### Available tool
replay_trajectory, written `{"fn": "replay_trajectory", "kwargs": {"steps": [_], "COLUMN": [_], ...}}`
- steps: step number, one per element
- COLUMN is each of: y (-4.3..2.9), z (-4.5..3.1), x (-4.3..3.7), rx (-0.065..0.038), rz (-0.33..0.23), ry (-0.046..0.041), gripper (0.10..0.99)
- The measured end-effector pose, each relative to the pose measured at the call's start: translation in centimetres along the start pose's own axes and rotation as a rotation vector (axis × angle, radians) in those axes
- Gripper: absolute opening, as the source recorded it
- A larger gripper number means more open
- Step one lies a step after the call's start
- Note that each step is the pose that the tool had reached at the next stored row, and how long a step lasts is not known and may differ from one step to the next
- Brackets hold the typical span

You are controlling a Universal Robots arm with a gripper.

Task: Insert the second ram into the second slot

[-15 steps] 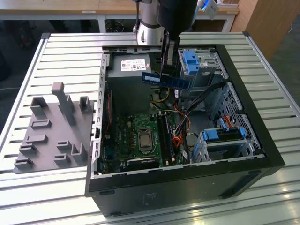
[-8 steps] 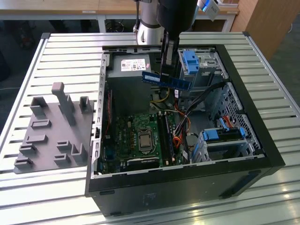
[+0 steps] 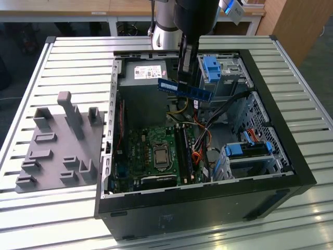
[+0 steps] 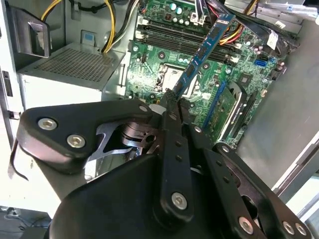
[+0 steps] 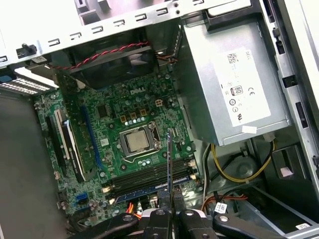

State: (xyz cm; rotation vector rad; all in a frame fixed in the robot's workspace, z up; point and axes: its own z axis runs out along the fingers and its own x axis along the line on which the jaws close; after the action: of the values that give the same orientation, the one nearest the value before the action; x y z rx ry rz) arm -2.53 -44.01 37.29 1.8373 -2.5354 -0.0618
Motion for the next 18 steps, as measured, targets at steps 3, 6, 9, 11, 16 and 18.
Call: {"fn": "replay_trajectory", "kwargs": {"steps": [3, 6, 9, 11, 16, 18], "y": [0.00, 0.00, 0.00, 0.00, 0.00, 0.00], "z": [0.00, 0.00, 0.00, 0.00, 0.00, 0.00], "x": [0.00, 0.00, 0.00, 0.00, 0.00, 0.00], "rx": [0.000, 0.000, 0.001, 0.001, 0.001, 0.001], "rz": [0.014, 0.028, 0.043, 0.052, 0.077, 0.090], "ry": [-0.0005, -0.0011, -0.0016, -0.0019, -0.0029, -0.0034], "gripper": [0.137, 0.137, 0.137, 0.137, 0.137, 0.137]}}
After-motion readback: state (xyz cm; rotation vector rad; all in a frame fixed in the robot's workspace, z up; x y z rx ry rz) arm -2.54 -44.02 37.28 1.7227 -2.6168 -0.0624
